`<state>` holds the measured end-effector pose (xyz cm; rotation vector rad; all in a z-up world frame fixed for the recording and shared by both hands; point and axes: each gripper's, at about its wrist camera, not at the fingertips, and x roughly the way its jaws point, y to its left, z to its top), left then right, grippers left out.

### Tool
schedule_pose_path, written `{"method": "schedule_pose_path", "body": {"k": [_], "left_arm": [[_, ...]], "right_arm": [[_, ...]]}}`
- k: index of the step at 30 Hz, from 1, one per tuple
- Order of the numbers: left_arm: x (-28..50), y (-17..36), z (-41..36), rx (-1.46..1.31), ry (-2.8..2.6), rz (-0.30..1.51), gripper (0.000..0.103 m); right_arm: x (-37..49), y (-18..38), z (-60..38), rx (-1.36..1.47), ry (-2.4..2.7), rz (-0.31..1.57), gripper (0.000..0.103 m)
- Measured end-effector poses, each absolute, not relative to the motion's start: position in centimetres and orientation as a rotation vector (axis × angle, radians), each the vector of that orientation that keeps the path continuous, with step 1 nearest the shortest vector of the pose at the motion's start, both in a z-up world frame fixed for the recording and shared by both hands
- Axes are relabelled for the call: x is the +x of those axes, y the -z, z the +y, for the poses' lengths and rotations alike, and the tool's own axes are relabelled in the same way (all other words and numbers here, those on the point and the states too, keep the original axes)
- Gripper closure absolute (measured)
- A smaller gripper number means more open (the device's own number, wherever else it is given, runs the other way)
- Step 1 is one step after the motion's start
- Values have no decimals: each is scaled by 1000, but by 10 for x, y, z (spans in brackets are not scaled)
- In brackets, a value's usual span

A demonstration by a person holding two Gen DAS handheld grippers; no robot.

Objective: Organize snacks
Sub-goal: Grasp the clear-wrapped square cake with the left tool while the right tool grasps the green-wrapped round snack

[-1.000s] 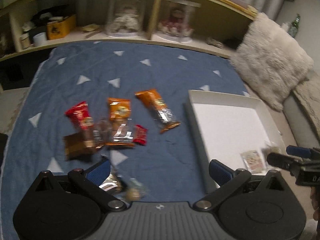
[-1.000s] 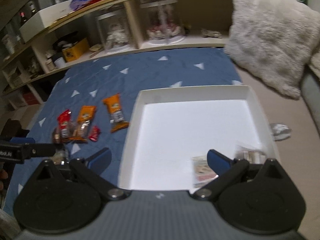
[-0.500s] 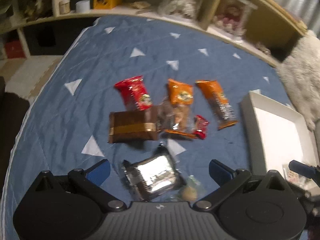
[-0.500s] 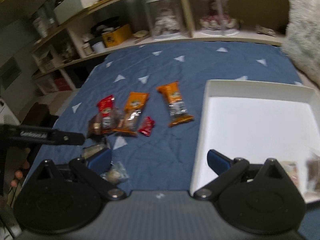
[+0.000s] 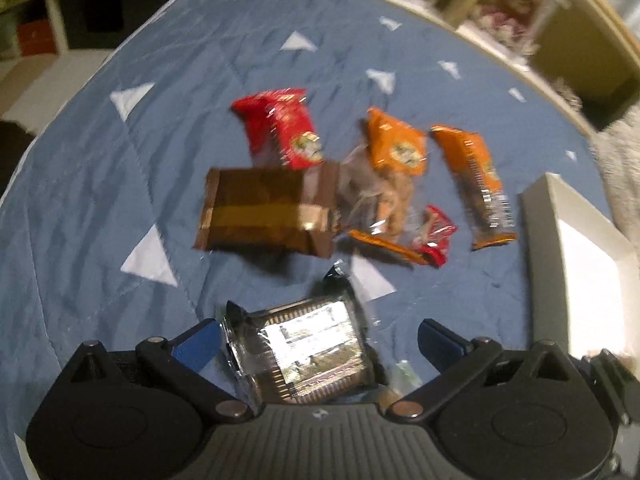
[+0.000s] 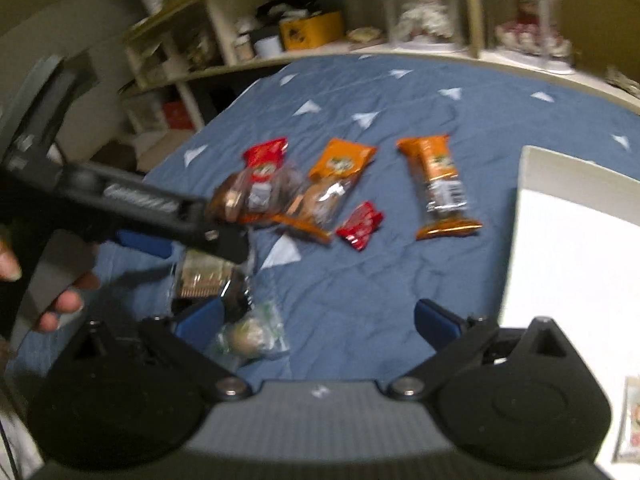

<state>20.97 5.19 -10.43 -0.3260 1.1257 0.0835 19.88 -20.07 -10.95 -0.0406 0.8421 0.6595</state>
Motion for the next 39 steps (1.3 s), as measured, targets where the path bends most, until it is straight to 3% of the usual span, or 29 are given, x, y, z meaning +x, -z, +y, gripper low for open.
{"method": "schedule_pose_path", "body": {"k": [10,19,27,33,39], "left_arm": [[217,117,48,-328,-118,1146,0],[214,126,51,-296,-114,1157,0],[197,124,59,-276,-143,1179,0],[188,120,66,-273,-189,1161,0],[189,124,63,-266,-168,1167,0]], "right_arm": [[193,137,-163,-201,-800,900,0],[169,163,-135,-432,-841,787,0],[161,148,-135,-381,-855,758,2],[161,142,-133,-350,-877,774,32],[151,143,-126,-394,-933,816,55]]}}
